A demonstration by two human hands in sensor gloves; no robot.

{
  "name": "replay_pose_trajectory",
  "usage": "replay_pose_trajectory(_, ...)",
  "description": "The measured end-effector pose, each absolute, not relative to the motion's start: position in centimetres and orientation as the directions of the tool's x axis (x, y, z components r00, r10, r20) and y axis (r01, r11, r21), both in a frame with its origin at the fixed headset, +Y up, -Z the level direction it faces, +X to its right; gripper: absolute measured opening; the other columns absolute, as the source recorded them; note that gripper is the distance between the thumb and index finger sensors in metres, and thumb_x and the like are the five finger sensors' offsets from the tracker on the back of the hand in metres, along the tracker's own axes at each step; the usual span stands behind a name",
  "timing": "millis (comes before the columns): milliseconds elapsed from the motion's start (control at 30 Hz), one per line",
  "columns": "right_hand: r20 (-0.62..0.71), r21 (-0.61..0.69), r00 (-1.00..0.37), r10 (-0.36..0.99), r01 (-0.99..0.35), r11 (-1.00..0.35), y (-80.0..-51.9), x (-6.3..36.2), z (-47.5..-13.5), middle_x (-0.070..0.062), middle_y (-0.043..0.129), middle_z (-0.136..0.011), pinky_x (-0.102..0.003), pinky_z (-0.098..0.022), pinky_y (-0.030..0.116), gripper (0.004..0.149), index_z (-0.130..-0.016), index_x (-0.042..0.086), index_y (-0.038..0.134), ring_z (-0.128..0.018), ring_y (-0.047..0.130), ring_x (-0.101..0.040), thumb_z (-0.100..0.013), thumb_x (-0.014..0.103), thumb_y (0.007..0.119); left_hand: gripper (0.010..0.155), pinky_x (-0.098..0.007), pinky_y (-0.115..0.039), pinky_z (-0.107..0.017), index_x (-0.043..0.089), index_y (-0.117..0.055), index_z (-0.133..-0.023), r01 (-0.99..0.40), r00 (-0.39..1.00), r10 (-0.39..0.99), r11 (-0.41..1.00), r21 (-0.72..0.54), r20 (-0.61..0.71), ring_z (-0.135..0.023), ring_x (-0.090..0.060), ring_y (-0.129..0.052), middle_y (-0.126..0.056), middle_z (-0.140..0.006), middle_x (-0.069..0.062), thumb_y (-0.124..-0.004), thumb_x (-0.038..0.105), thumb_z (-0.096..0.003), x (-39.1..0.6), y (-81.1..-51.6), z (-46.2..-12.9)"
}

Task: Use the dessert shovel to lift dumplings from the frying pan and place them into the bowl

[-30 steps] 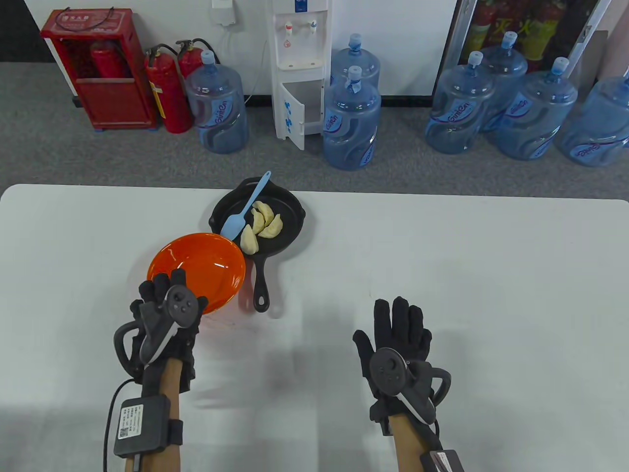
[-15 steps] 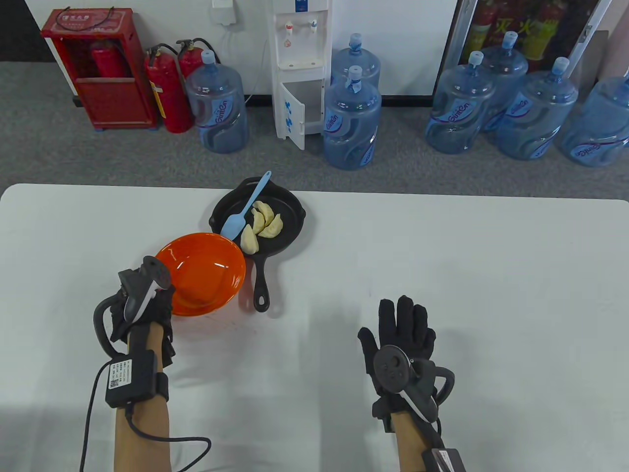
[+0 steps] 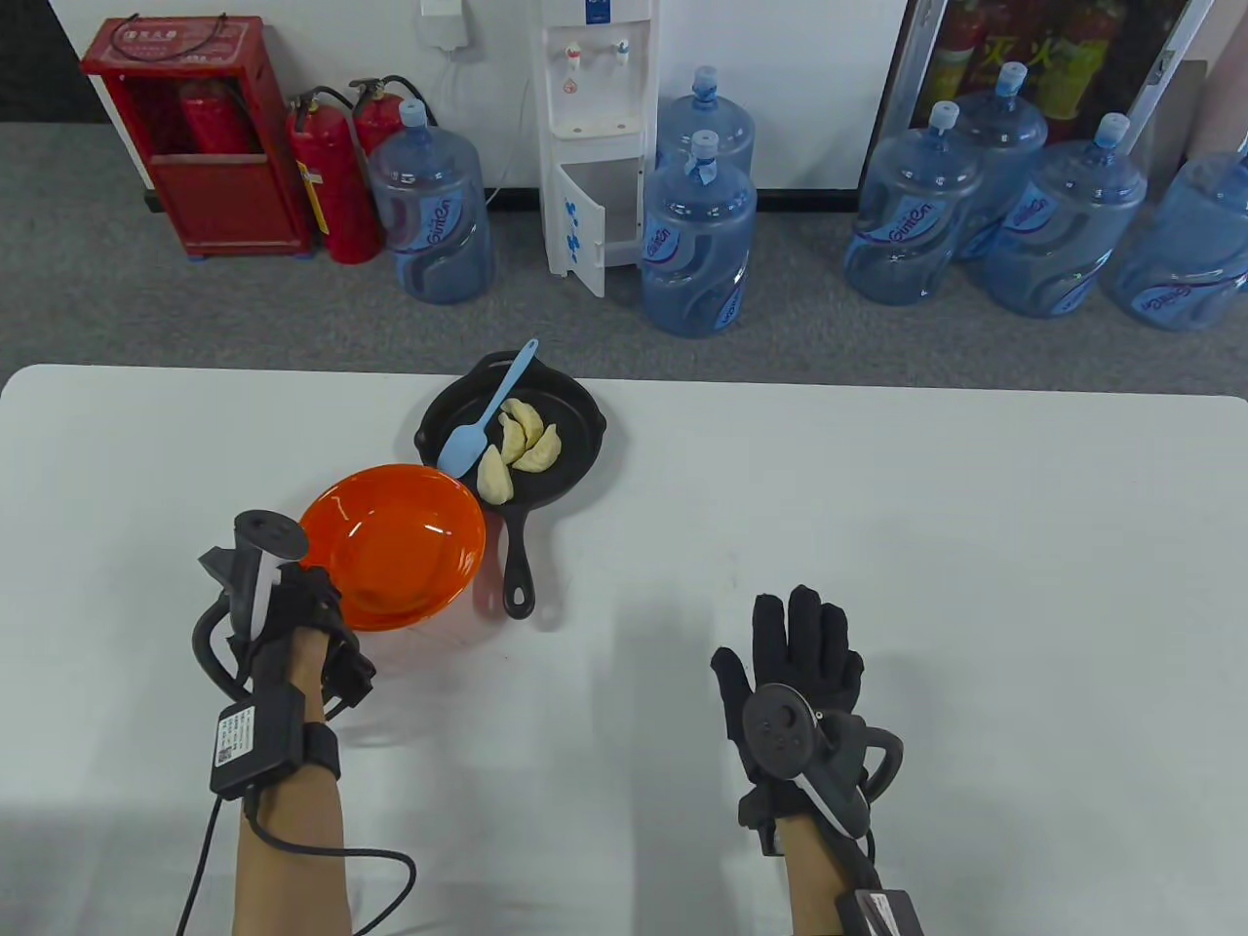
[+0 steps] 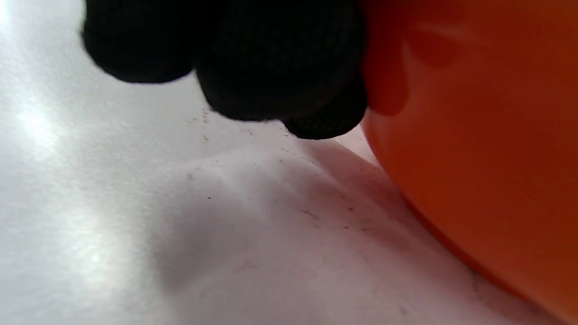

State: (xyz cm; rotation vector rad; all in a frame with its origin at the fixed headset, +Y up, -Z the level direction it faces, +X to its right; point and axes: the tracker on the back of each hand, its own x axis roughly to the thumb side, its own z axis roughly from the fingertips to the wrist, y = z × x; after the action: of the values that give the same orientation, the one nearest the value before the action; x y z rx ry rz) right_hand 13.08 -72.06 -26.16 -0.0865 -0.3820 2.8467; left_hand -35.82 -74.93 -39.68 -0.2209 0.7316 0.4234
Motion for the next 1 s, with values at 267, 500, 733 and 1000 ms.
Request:
replay_pose_trajectory(267, -0.02, -0.251, -0.956, 0.292, -0.278, -0.927, -72.2, 13.1, -26.3, -0.018, 0.03, -0.128, -0.071, -0.075, 0.043, 0.071, -0.123, 0.017, 0.045, -0.114, 0.032, -0.048, -0.067, 0.059, 0.056, 0.047, -0.038, -0.091, -0.033, 0.008, -0.069, -0.092, -0.458, 0.69, 0.368, 0.889, 0.017, -0.623, -0.022, -0.008, -0.102, -0.095, -0.059, 0.0, -0.068, 0.038, -0.0553, -36.2, -74.0, -39.1)
replay_pose_trajectory(500, 0.019, -0.215, -0.927, 0.374, -0.369, -0.904, -72.2, 13.5, -26.3, -0.018, 0.03, -0.128, -0.071, -0.075, 0.046, 0.073, -0.123, 0.016, 0.044, -0.114, 0.036, -0.049, -0.066, 0.06, 0.056, 0.047, -0.038, -0.091, -0.034, 0.008, -0.069, -0.093, -0.428, 0.738, 0.376, 0.903, 0.042, -0.561, -0.023, -0.008, -0.102, -0.095, -0.06, 0.0, -0.068, 0.038, -0.0555, -36.4, -71.0, -37.7)
replay_pose_trajectory(733, 0.079, -0.152, -0.876, 0.476, -0.483, -0.862, -72.4, 13.2, -26.4, -0.021, 0.032, -0.127, -0.069, -0.075, 0.051, 0.078, -0.124, 0.009, 0.04, -0.113, 0.041, -0.049, -0.067, 0.06, 0.056, 0.047, -0.038, -0.091, -0.035, 0.009, -0.069, -0.092, -0.394, 0.817, 0.373, 0.918, 0.046, -0.439, -0.024, -0.009, -0.102, -0.095, -0.06, 0.0, -0.068, 0.038, -0.0556, -34.2, -68.0, -35.9)
replay_pose_trajectory(1000, 0.138, -0.063, -0.784, 0.606, -0.617, -0.784, -72.4, 13.0, -26.2, -0.027, 0.034, -0.126, -0.069, -0.074, 0.055, 0.081, -0.123, 0.004, 0.035, -0.11, 0.05, -0.051, -0.067, 0.058, 0.057, 0.047, -0.038, -0.091, -0.035, 0.009, -0.07, -0.093, -0.362, 0.893, 0.348, 0.932, 0.003, -0.287, -0.025, -0.009, -0.103, -0.096, -0.061, -0.001, -0.068, 0.038, -0.0558, -29.7, -66.0, -33.6)
